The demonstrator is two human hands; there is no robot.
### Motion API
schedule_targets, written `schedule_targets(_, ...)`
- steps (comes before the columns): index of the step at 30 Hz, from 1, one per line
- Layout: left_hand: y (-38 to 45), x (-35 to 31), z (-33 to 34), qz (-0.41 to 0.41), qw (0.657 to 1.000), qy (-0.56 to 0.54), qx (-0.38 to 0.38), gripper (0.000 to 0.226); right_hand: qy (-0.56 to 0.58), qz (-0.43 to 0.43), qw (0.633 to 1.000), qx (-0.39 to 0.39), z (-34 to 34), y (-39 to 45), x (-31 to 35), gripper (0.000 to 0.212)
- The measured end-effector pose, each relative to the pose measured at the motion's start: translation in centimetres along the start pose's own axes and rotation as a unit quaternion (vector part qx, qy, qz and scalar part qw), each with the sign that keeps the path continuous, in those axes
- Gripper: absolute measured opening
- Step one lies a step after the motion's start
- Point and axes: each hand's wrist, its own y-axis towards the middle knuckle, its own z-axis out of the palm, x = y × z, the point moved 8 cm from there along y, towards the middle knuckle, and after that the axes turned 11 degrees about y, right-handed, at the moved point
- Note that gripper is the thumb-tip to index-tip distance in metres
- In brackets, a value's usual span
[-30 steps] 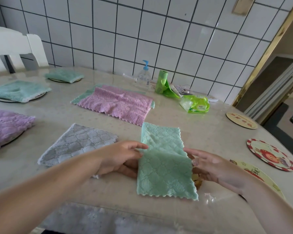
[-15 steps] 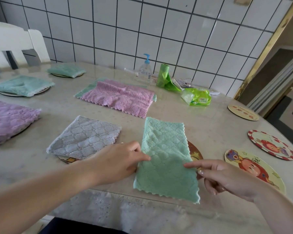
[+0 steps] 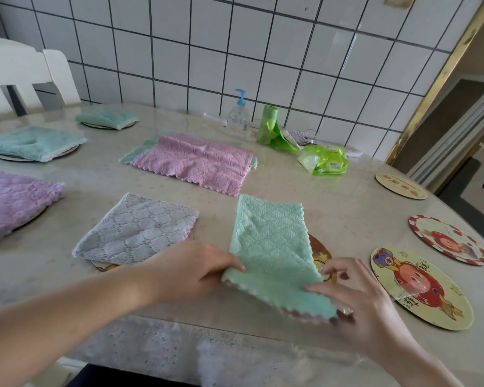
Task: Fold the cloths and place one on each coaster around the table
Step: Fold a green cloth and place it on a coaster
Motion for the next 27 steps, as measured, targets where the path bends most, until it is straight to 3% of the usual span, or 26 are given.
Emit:
schedule_targets(2, 0.7, 0.6, -0.8, -0.043, 0.996, -0.073, -0.025, 0.025, 0.074, 0.083, 0.993, -0.028, -0.8, 1.3, -0.8, 0.040)
schedule_targets(4, 1.9, 1.8, -1.5, -0.089, 0.984, -0.138, -0.066, 0.015, 0.168, 0.153, 0.972, -0.054, -0.8, 2.9, -1.6, 0.032)
schedule_targets(7, 4.1, 4.1, -1.6, -0.158, 0.950, -0.251, -0.100, 0.024, 0.232, 0.248, 0.936, -0.095, -0.5, 5.5, -4.4, 0.016)
schedule_targets(8, 4.9, 4.7, -1.6, -0.177, 0.937, -0.283, -0.099, 0.022, 0.241, 0.280, 0.924, -0.099, -0.1, 6.2, -5.7, 0.020)
schedule_targets(11, 7.1, 6.1, -1.4, -0.228, 0.899, -0.361, -0.100, 0.055, 0.269, 0.360, 0.888, -0.102, 1.4, 8.0, -9.3, 0.031)
schedule_targets(14, 8.8, 7.9, -0.5, -0.270, 0.883, -0.371, -0.092, 0.072, 0.285, 0.398, 0.867, -0.098, 2.7, 9.4, -11.9, 0.035)
schedule_targets(16, 9.7, 9.2, 0.3, -0.294, 0.891, -0.335, -0.082, 0.082, 0.292, 0.423, 0.853, -0.096, 3.6, 9.5, -13.4, 0.033)
schedule_targets(19, 10.6, 10.4, 1.3, -0.317, 0.898, -0.300, -0.054, 0.092, 0.314, 0.448, 0.831, -0.097, 4.9, 9.5, -15.4, 0.025)
schedule_targets(21, 10.7, 10.8, 1.6, -0.319, 0.894, -0.312, -0.039, 0.095, 0.305, 0.444, 0.838, -0.093, 5.1, 9.8, -16.1, 0.015)
schedule_targets(23, 10.8, 10.5, 1.7, -0.307, 0.896, -0.321, -0.027, 0.083, 0.270, 0.437, 0.854, -0.086, 5.0, 10.2, -16.4, 0.021)
schedule_targets(27, 11.0, 9.7, 1.1, -0.272, 0.919, -0.280, -0.048, 0.034, 0.230, 0.416, 0.875, -0.094, 4.4, 10.9, -15.7, 0.030)
